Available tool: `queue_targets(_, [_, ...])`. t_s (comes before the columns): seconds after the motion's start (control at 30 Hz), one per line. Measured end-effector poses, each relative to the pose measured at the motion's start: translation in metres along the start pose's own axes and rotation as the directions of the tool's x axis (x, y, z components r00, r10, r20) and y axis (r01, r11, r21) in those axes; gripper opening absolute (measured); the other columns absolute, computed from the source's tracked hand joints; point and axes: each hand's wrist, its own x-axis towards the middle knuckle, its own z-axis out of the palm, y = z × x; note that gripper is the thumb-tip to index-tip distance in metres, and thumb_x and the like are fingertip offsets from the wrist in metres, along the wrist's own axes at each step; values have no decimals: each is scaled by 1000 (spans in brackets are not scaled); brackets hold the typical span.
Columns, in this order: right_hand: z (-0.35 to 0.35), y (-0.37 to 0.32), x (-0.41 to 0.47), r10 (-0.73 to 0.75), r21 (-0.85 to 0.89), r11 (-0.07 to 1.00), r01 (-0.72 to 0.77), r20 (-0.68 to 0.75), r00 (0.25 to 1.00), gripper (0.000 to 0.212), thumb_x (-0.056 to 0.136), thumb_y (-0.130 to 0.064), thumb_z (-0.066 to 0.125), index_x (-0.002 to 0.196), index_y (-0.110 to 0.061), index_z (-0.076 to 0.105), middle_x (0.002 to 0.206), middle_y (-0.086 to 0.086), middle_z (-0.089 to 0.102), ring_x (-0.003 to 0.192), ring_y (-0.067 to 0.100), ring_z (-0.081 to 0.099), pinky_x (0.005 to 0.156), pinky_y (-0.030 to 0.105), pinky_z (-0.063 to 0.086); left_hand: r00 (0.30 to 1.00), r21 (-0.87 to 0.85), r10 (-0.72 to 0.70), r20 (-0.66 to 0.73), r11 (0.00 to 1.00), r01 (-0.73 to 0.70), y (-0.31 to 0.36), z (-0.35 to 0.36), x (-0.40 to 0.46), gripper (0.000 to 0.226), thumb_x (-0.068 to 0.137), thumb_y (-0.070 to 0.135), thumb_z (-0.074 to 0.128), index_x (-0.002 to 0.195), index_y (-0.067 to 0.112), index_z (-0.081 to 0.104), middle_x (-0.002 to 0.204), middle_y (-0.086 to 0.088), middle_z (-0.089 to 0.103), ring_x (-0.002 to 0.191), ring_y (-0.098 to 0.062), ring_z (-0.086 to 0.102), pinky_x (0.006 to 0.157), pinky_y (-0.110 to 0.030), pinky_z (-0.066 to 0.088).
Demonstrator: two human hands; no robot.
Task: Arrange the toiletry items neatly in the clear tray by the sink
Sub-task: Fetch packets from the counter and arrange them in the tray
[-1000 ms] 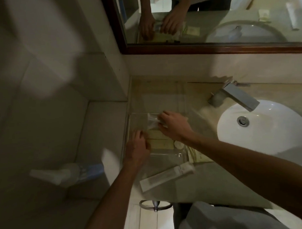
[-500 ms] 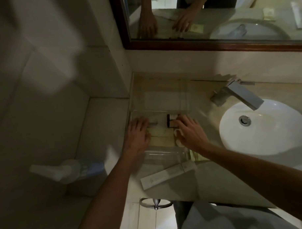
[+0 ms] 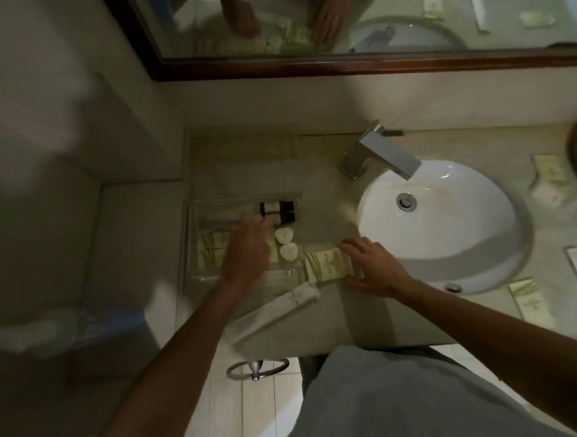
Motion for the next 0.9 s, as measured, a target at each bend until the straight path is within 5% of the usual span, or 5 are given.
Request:
queue_targets(0.1, [7,-2,2,12,-41,999,-11,35,999,68,81,-44,69,139,-20,44,137,4,45,119,22,46,98,38,42,936,-76,216,279,976,-202,74,17,-10,57,80,32,65,131,12,48,129,-9,54,117,-25,48,100,-44,43])
queue_targets(0.27, [8,12,-17,65,25,998,-65,-15,998,64,83,-44,66,138,-20,45,133,5,49,117,24,48,97,40,43,810,129,154,566,954,-271,128,53,-4,63,72,39,70,121,9,45,117,-13,50,105,-28,47,94,-39,41])
queue_targets(0.4, [4,24,-37,48,97,995,-31,-172,984,49,86,-39,60,130,-18,52,122,4,54,109,22,51,91,39,45,839,84,196,508,958,-274,139,51,3,37,79,15,61,113,9,48,111,-14,54,99,-28,52,87,-39,46])
queue_targets(0.57, [-1,15,-31,-9,102,994,31,-209,978,42,86,-36,59,125,-19,55,119,3,55,107,22,52,91,39,45,941,75,117,317,986,-147,85,-2,12,46,74,22,60,118,12,52,111,-9,57,100,-25,53,91,-37,39])
queue_targets(0.9, [-16,-55,17,-148,-40,989,144,-118,982,52,92,-38,57,140,-22,44,138,1,46,123,19,46,105,37,39,819,252,-283,500,952,175,-45,-54,0,72,70,25,63,138,15,41,135,-11,49,125,-30,46,100,-41,40])
